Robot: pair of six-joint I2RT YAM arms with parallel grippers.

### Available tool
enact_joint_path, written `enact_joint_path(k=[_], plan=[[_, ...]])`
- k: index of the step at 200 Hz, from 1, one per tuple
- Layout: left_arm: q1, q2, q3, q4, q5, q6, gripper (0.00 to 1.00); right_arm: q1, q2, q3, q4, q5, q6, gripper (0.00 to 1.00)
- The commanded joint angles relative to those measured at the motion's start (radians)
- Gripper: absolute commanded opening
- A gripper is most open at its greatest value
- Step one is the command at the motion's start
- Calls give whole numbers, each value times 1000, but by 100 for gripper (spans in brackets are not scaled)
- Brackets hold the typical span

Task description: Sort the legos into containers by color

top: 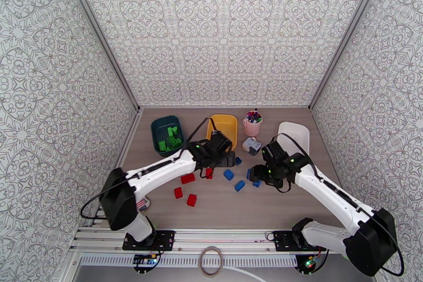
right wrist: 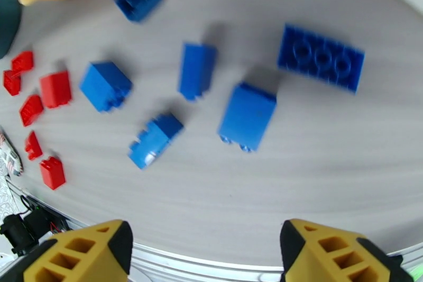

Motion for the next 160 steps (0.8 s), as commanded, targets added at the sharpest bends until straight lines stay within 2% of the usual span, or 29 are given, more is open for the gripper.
enact_joint_path(k=[1,30,65,99,160], plan=[[-2,14,25,1,31,-51,99,-7,-22,-53,72,-49,57,73],[9,6,9,3,46,-58,99,-7,13,-72,113,-44,79,68],[12,-6,-22,5,59,-57,99,-7,116,-18,85,37,68,61],[18,-40,-71,29,63,-67,99,-14,204,52,37,115,44,60],[66,-81,-119,43,78,-61,98,-25,331,126,61,105,13,59]])
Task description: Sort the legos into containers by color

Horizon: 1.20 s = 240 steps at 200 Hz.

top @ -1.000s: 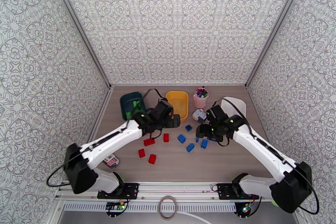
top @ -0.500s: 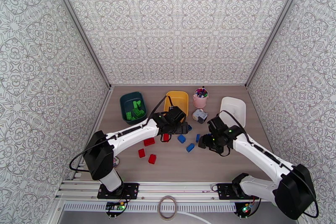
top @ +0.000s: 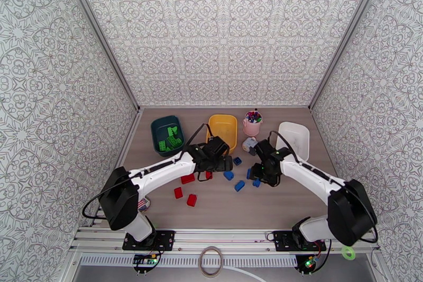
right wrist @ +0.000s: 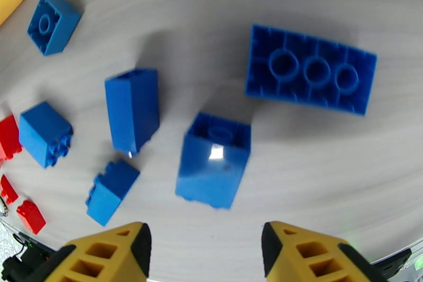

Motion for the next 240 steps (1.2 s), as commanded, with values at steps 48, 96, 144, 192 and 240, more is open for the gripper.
enact_joint_path(k=[48,96,144,192,240], plan=[[49,-31,-9,24,37,17,98,-6,116,69,5,28,-31,59],[57,3,41,12,51,54,98,-14,175,77,18,26,-41,59],[54,58,112,3,75,102,98,-16,201,64,33,22,-48,55],[39,115,194,0,108,183,99,-20,164,54,21,27,-40,41],[16,156,294,33,162,307,99,-63,54,133,-66,43,-56,33]])
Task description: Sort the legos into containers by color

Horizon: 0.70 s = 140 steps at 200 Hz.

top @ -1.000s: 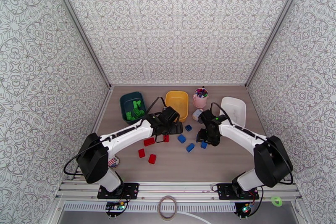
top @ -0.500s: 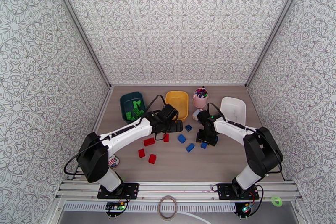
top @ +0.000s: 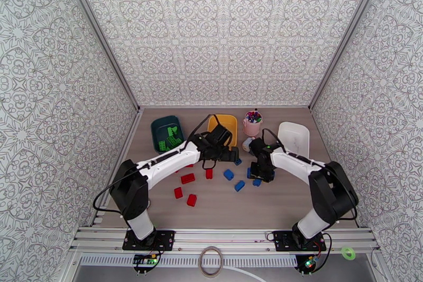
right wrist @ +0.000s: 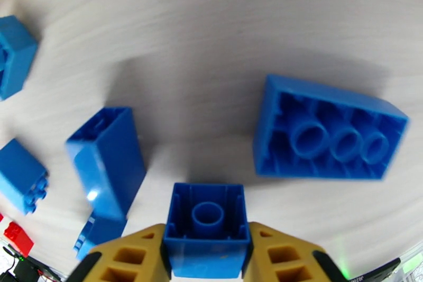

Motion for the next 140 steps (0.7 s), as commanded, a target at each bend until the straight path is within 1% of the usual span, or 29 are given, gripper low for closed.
enact_joint_path(k=[1,35,75,91,114,125,140], plan=[[-16,22,72,30,52,99,99,-39,-72,71,-56,23,-17,33],[-35,83,170,82,119,179,99,-152,-100,176,-108,22,-52,33],[-86,188,325,135,148,290,99,-323,-35,325,-127,-3,-81,33],[-95,254,424,110,172,312,99,-393,1,374,-129,0,-80,33],[-117,363,599,32,192,351,99,-503,52,411,-114,-13,-63,32],[-133,406,688,0,193,373,99,-543,76,424,-107,-18,-58,32],[-149,454,769,-34,195,395,99,-585,115,452,-111,-17,-64,32]])
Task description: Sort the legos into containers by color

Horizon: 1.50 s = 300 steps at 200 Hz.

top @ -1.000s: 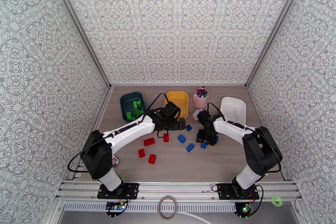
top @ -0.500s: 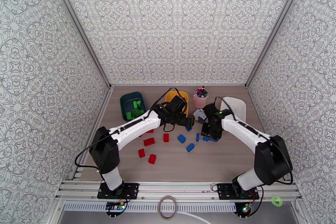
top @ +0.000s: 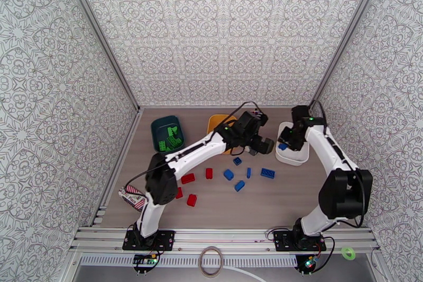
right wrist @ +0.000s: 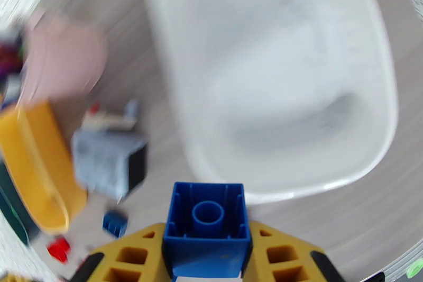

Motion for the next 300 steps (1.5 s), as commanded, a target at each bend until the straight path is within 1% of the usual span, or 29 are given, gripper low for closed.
enact_joint_path(k=[1,15,27,47,66,81,105,109,133,147,182,206,235,258,277,300], plan=[[-31,63,127,-88,34,78,99,-61,59,57,-12,-13,1,32],[-42,101,174,-108,39,89,99,-88,95,91,-25,-12,-9,33],[-47,111,189,-114,40,92,99,-107,117,112,-34,-14,-15,35],[-49,112,189,-120,27,88,99,-119,140,149,-49,-16,-26,46],[-42,106,189,-138,-11,82,99,-119,147,170,-59,-13,-33,57],[-27,97,190,-159,-43,63,99,-119,146,179,-65,-13,-38,62],[8,77,165,-185,-104,21,98,-117,120,174,-60,-32,-45,63],[12,47,154,-183,-115,13,98,-116,114,170,-59,-36,-47,63],[42,-24,62,-164,-183,-27,98,-89,61,151,-52,-46,-65,63],[61,-65,3,-160,-219,-57,98,-54,31,138,-52,-49,-78,64],[138,-182,-203,-141,-241,-159,98,59,-31,89,-60,-49,-107,64],[191,-280,-362,-105,-233,-220,97,165,-53,47,-73,-31,-134,66],[244,-398,-539,-76,-236,-286,97,296,-57,-7,-80,-4,-126,66],[266,-483,-666,-67,-246,-335,97,378,-63,-63,-50,-11,-90,65],[267,-544,-761,-60,-253,-370,97,444,-59,-102,-24,-13,-62,64],[259,-612,-864,-51,-261,-420,96,510,-32,-137,7,-20,-31,61]])
